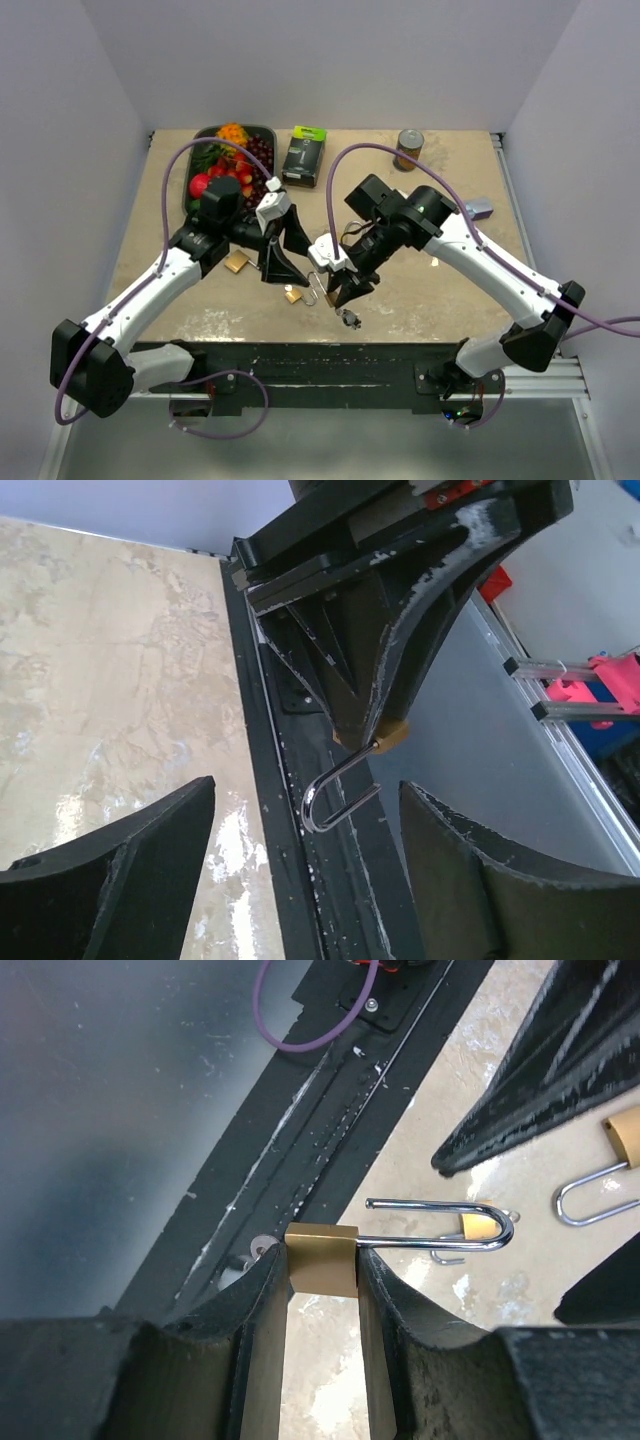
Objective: Lock with the key
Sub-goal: Lock the lock.
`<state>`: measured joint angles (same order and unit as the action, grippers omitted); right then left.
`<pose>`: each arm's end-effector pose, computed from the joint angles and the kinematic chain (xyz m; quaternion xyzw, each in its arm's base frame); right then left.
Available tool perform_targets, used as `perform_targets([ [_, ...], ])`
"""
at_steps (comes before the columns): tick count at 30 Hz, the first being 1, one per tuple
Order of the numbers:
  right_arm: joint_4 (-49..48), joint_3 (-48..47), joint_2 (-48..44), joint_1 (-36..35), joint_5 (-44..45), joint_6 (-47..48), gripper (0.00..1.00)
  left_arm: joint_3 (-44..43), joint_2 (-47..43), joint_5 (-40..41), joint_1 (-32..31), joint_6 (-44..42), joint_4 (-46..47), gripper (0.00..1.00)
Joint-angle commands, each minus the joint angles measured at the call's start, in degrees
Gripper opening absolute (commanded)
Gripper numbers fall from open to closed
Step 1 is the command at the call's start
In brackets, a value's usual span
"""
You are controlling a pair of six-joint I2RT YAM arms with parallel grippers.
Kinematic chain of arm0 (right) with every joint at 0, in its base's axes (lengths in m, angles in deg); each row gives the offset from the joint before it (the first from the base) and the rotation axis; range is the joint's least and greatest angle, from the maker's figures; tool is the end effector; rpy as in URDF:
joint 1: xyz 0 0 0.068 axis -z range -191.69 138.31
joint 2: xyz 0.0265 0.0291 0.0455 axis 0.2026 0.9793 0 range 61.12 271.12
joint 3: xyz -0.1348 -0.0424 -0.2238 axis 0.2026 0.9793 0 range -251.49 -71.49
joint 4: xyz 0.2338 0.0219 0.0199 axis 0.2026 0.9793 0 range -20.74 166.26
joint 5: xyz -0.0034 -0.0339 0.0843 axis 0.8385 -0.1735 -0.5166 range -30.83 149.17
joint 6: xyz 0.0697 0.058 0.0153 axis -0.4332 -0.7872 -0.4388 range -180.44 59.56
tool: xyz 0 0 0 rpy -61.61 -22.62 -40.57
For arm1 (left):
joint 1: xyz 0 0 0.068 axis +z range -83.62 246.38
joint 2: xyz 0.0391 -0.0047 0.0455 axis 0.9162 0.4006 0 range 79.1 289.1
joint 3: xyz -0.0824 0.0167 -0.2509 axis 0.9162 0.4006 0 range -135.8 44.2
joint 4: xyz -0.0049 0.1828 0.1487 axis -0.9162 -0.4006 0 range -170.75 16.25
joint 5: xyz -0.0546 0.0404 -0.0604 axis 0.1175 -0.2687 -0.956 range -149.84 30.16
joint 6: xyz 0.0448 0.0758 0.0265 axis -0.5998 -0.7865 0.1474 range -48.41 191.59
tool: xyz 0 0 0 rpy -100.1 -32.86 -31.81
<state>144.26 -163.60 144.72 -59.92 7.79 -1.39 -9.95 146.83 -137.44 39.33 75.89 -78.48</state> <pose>0.1169 0.2277 0.3439 -0.7629 0.4519 0.4052 0.2228 0.1732 -0.1790 0.3284 0.4843 0.5469 -0.6124 0.3021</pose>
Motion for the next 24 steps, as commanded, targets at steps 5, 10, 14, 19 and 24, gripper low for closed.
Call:
perform_targets([
  [5,-2.31,-2.45,-3.17,-3.63,4.7,2.56,0.0,1.68,-1.37,-2.03,-2.39,3.44,1.74,0.72],
  [10,-3.28,-2.81,-3.79,-4.59,5.85,2.12,0.0,1.51,-1.01,-2.11,-3.01,2.12,-0.19,0.64],
  [14,-2.67,-2.72,-3.7,-4.95,6.81,2.74,0.0,1.5,-0.75,-2.29,-3.71,0.1,-2.39,0.53],
  [19,-2.93,-1.66,-4.14,-5.21,7.6,3.71,0.0,1.59,-0.84,-2.99,-4.42,-0.25,-2.39,0.37],
  [24,-3.9,-0.96,-4.66,-5.3,8.13,4.06,0.05,0.63,-0.75,-3.26,-4.59,-0.25,-2.29,0.0],
])
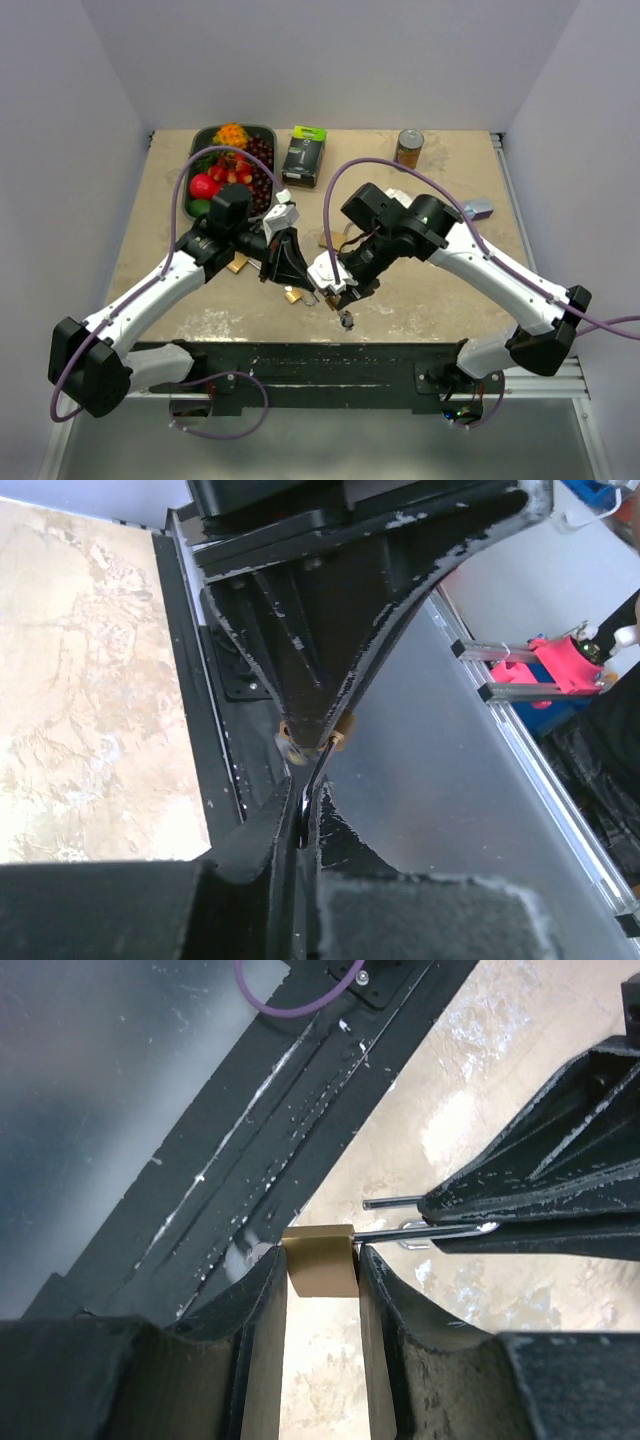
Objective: Lock with the key
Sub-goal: Lock the lock.
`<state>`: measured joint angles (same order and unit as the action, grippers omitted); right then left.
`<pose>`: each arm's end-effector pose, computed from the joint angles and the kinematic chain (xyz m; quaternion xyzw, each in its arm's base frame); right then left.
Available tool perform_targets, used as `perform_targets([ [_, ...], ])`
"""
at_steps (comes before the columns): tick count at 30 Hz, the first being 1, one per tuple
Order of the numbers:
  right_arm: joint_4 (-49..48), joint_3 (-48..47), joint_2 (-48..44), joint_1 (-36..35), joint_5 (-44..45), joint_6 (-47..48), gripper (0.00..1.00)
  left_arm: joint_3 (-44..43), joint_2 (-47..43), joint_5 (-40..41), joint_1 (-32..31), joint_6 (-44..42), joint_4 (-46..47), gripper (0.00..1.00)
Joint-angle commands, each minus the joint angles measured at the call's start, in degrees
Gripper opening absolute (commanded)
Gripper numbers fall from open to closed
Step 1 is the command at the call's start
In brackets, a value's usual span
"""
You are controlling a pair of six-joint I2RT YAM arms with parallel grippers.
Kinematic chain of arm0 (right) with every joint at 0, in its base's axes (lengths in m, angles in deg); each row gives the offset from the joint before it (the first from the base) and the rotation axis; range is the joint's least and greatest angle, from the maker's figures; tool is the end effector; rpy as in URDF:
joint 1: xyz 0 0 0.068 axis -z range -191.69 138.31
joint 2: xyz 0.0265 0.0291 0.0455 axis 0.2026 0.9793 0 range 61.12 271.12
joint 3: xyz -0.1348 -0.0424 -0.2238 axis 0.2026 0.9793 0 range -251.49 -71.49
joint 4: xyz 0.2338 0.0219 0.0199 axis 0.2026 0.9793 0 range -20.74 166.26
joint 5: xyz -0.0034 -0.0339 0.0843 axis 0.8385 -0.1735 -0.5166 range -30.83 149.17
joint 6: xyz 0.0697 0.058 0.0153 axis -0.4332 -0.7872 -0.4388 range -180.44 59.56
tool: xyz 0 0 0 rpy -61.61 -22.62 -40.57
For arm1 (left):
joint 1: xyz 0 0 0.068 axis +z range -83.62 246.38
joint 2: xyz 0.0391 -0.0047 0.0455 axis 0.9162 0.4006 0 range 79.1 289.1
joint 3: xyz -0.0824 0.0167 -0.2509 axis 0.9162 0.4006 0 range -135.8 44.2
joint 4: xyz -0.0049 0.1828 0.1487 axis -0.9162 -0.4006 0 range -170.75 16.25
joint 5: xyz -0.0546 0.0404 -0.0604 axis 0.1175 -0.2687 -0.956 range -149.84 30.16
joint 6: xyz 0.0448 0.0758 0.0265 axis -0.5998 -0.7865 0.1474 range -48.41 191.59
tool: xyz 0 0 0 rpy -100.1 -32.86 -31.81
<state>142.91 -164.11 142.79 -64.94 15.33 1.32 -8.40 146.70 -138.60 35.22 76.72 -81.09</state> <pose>0.1015 0.2315 0.3479 -0.8077 0.4100 0.3455 0.2453 0.1561 -0.1890 0.3172 0.4888 0.5460 -0.6349 0.2448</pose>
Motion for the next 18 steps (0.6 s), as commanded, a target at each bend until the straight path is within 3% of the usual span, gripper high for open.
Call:
perform_targets([
  [1,-3.24,-0.37,-3.09,-0.27,1.03,-0.13,0.21,-1.01,-0.88,-1.84,-0.57,-1.34,-0.13,0.0],
  [2,-4.99,-0.28,-3.88,-0.27,1.38,-1.36,0.4,-1.19,-1.06,-1.4,-0.48,-2.3,-1.01,0.0],
  [3,-6.31,0.41,-4.41,-0.27,1.82,-5.2,0.8,-1.28,-1.32,-0.87,-0.48,-2.83,-2.58,0.0],
  [4,-8.58,1.03,-5.11,-0.27,3.21,-8.03,0.85,-1.37,-1.85,-0.35,-0.14,-3.1,-3.12,0.0],
  [7,-19.03,5.51,-9.85,0.6,8.58,-16.21,0.92,-0.14,-3.51,0.27,1.35,0.38,-1.47,0.0],
  [12,-25.82,11.22,-17.58,2.71,12.8,-27.88,0.97,3.81,-8.61,2.12,7.05,9.79,10.36,0.0],
  [17,-37.24,15.97,-21.9,7.98,15.62,-43.53,0.99,3.74,-12.83,12.91,9.88,16.58,13.75,0.0],
  [18,-38.91,17.28,-22.08,12.17,14.84,-49.83,0.99,2.95,-13.45,14.67,11.02,16.5,12.62,0.0],
])
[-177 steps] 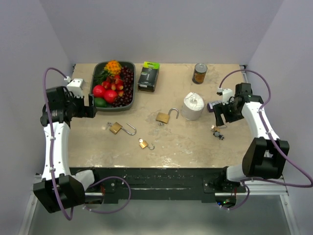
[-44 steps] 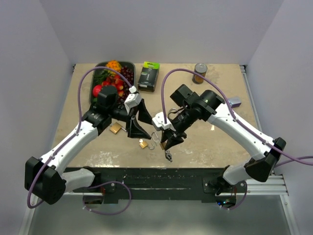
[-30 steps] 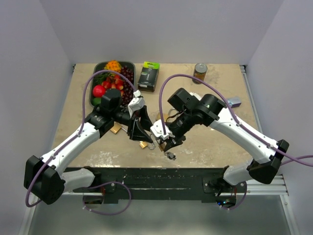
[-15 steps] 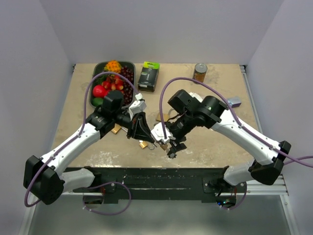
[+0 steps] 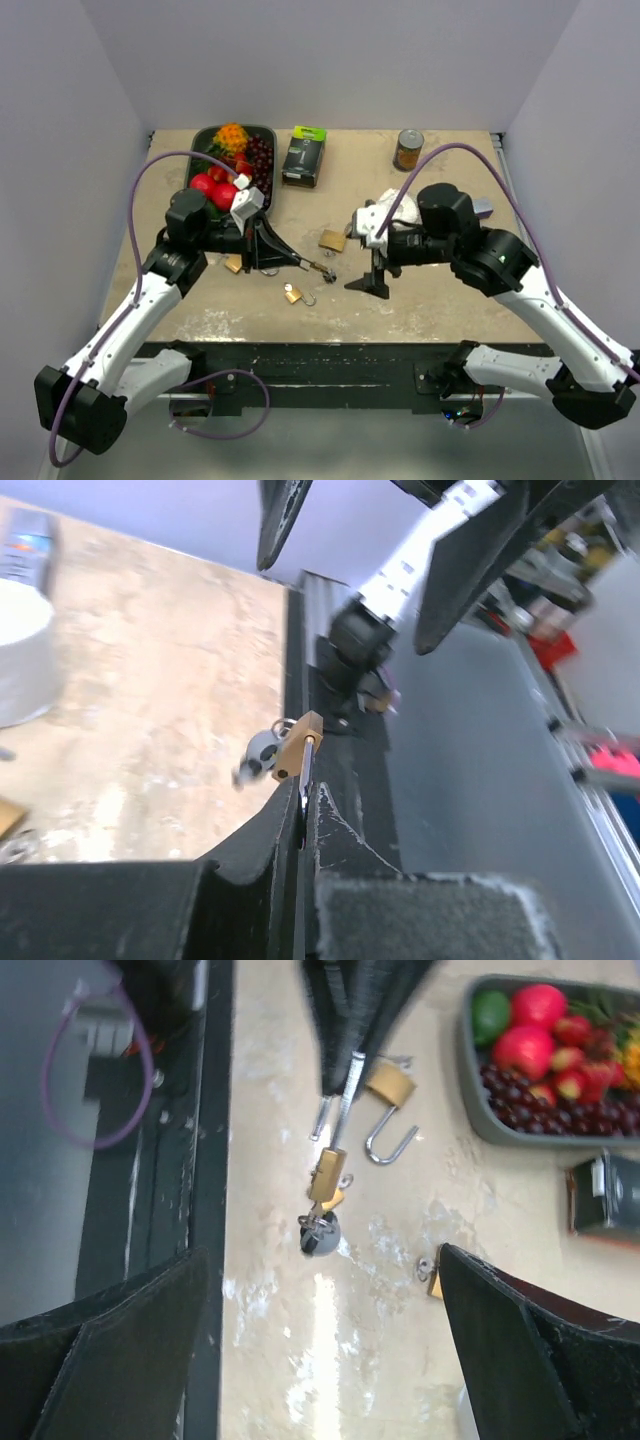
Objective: Lock with the key
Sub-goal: Lock the lock.
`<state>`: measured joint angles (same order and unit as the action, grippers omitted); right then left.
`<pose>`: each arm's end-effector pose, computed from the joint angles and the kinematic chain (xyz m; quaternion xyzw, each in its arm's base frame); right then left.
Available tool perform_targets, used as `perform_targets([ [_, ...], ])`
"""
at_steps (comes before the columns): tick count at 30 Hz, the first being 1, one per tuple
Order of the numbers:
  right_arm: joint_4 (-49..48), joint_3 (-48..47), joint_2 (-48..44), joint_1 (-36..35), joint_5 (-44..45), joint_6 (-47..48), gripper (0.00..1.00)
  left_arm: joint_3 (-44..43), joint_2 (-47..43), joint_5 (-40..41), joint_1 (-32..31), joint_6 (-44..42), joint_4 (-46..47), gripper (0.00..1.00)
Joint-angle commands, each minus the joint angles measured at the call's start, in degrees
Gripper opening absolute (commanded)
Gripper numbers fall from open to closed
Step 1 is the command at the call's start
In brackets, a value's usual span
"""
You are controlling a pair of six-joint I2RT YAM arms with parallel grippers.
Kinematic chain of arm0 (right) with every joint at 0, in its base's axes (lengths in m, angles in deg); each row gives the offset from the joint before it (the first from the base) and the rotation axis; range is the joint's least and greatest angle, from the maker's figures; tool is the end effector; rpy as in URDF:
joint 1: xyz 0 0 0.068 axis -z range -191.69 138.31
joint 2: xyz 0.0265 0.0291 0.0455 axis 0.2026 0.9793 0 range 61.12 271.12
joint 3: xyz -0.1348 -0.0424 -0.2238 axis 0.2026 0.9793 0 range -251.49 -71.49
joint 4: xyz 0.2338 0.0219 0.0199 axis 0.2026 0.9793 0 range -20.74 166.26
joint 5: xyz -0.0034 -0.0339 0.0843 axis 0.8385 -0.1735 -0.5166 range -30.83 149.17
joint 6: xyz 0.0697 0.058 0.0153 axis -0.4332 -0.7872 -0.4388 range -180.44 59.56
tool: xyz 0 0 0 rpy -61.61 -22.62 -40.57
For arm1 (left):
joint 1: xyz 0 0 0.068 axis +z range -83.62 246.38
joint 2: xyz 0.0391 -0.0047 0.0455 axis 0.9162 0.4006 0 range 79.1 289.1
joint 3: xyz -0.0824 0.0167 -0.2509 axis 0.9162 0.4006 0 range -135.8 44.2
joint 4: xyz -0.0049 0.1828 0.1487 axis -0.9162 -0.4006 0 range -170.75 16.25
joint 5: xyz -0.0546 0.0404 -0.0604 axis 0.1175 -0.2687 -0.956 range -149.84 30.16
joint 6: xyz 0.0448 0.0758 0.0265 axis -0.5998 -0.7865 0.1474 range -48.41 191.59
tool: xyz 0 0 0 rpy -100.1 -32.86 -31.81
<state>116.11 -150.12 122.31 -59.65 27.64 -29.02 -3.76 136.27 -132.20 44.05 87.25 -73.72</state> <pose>0.1099 0.1863 0.3889 -0.6361 0.5519 0.3020 0.4467 0.1582 -0.1500 0.3369 0.4178 0.5912 -0.5954 0.3484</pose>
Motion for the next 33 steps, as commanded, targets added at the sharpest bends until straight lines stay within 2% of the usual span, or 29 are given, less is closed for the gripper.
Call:
perform_targets([
  [1,-14.31,3.66,-1.25,9.62,0.44,-22.25,0.99,-2.04,-4.42,11.33,2.9,5.7,4.63,0.0],
  [3,-16.25,4.53,-0.98,15.15,-1.6,-28.83,0.99,-4.57,-5.22,13.2,4.74,4.3,0.34,0.0],
  [5,-18.63,5.24,-1.68,15.8,-1.17,-29.49,0.99,-6.96,-5.57,17.94,4.92,2.53,-5.2,0.0],
  [8,-22.4,7.26,-3.09,15.71,-2.83,-28.35,0.99,-10.47,-5.4,19.97,4.92,2.44,-11.01,0.0],
  [11,-26.89,9.2,-3.97,15.71,-11.43,-27.21,0.99,-13.46,-4.96,21.47,4.92,2.36,-15.49,0.0],
  [13,-29.0,9.37,-3.36,15.8,-19.83,-25.37,0.99,-14.17,-4.96,19.46,4.92,3.05,-15.15,0.0],
  [14,-29.44,9.2,-2.23,15.62,-20.84,-24.22,0.99,-14.09,-4.96,18.4,4.92,3.41,-14.11,0.0],
  [16,-30.32,8.85,-1.34,14.04,-20.77,-23.43,0.99,-14.0,-4.78,15.25,4.92,3.85,-13.39,0.0],
  [23,-28.92,7.44,1.82,7.11,-16.64,-13.76,0.98,-14.26,-4.7,11.54,4.92,3.15,-12.87,0.0],
  [28,-30.32,7.0,4.55,4.73,-12.95,-13.49,0.89,-13.56,-4.52,10.13,4.92,3.5,-12.34,0.0],
  [33,-32.61,6.21,6.48,4.28,-11.54,-15.68,0.75,-11.72,-5.13,9.25,4.84,4.72,-10.32,0.0],
])
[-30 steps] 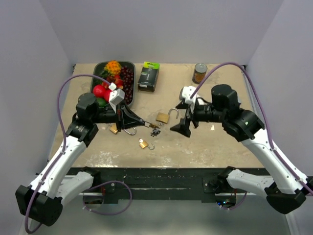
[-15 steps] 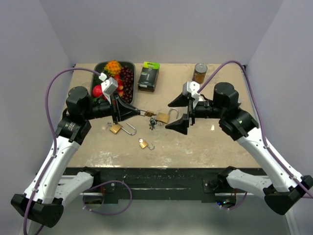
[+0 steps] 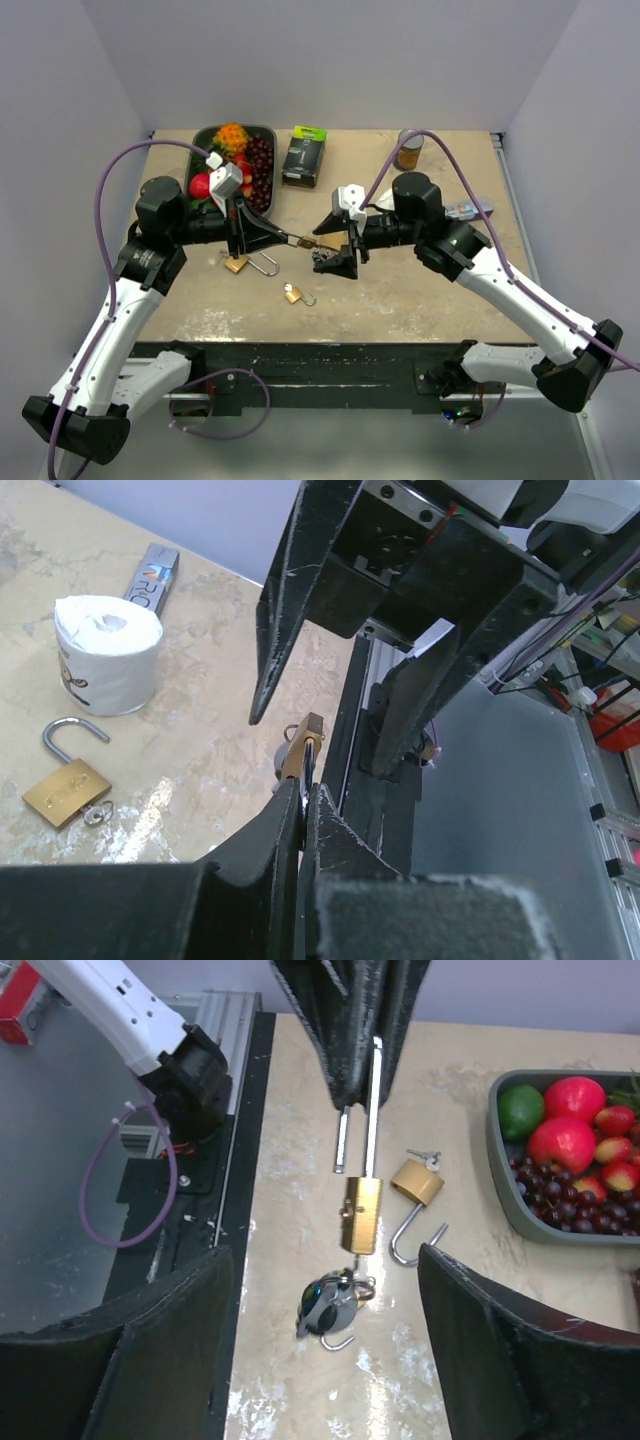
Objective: Lock with the key
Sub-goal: Lock the lock.
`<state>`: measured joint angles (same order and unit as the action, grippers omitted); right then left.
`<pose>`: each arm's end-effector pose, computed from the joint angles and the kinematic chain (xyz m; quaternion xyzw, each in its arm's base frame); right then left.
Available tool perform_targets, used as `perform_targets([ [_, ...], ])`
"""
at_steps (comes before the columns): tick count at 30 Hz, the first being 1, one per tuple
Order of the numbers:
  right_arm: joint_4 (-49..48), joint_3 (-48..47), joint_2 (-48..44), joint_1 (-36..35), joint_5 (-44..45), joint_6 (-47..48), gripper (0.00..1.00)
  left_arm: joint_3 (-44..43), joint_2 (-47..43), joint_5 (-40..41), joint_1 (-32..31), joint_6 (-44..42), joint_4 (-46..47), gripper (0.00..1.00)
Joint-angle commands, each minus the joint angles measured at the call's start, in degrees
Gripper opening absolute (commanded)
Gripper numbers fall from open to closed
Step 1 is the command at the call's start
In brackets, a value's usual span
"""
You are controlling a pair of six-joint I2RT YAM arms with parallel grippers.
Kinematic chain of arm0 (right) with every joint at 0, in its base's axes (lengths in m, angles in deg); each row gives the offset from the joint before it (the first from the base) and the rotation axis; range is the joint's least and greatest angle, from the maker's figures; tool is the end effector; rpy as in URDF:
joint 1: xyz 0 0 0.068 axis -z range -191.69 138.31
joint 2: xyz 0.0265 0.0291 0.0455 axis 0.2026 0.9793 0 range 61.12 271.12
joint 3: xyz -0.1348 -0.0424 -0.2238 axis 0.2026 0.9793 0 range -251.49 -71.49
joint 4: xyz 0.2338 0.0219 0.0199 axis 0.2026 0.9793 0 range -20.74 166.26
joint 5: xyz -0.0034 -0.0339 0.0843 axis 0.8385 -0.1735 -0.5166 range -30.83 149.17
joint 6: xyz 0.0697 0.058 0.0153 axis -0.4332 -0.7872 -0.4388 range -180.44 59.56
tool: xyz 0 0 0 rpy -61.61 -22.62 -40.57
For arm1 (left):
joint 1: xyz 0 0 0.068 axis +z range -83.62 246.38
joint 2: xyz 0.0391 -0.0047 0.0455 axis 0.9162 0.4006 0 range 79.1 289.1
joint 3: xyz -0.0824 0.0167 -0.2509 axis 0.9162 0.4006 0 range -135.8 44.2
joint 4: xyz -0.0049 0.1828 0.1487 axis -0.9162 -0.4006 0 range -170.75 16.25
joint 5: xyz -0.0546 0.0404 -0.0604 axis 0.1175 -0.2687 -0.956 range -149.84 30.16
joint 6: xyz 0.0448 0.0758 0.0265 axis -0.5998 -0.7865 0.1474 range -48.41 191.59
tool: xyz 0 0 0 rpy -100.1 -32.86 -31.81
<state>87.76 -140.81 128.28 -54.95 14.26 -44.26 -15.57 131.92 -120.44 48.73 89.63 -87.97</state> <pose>0.1514 0.2226 0.3799 -0.5656 0.5289 0.4269 0.4670 0.1570 -0.1254 0.3885 0.3312 0.6491 -0.5353 0.4271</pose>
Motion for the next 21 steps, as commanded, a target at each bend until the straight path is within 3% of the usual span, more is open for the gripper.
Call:
perform_targets([
  [1,-4.61,-3.28,1.22,-0.5,2.19,-0.63,0.73,0.7,-1.05,-2.86,0.16,2.96,4.98,0.0],
  [6,-4.44,-4.25,2.89,-0.77,1.58,-2.12,0.61,4.75,-3.33,-3.13,-0.19,7.62,13.08,0.0],
  [9,-4.7,-4.07,3.07,-0.94,0.52,-2.21,0.42,4.84,-3.6,-2.51,-0.28,6.75,12.46,0.0],
  [10,-4.62,-3.9,3.07,-1.03,0.43,-2.21,0.3,4.75,-3.6,-2.33,-0.28,6.66,12.55,0.0],
  [16,-1.01,-4.86,4.12,-0.94,-2.99,-0.36,0.03,5.01,-4.13,-1.37,-0.37,4.9,12.37,0.0],
  [21,-1.62,-4.86,4.21,-1.03,-9.48,-1.77,0.0,5.63,-5.27,-0.75,-0.63,-0.28,12.02,0.0],
])
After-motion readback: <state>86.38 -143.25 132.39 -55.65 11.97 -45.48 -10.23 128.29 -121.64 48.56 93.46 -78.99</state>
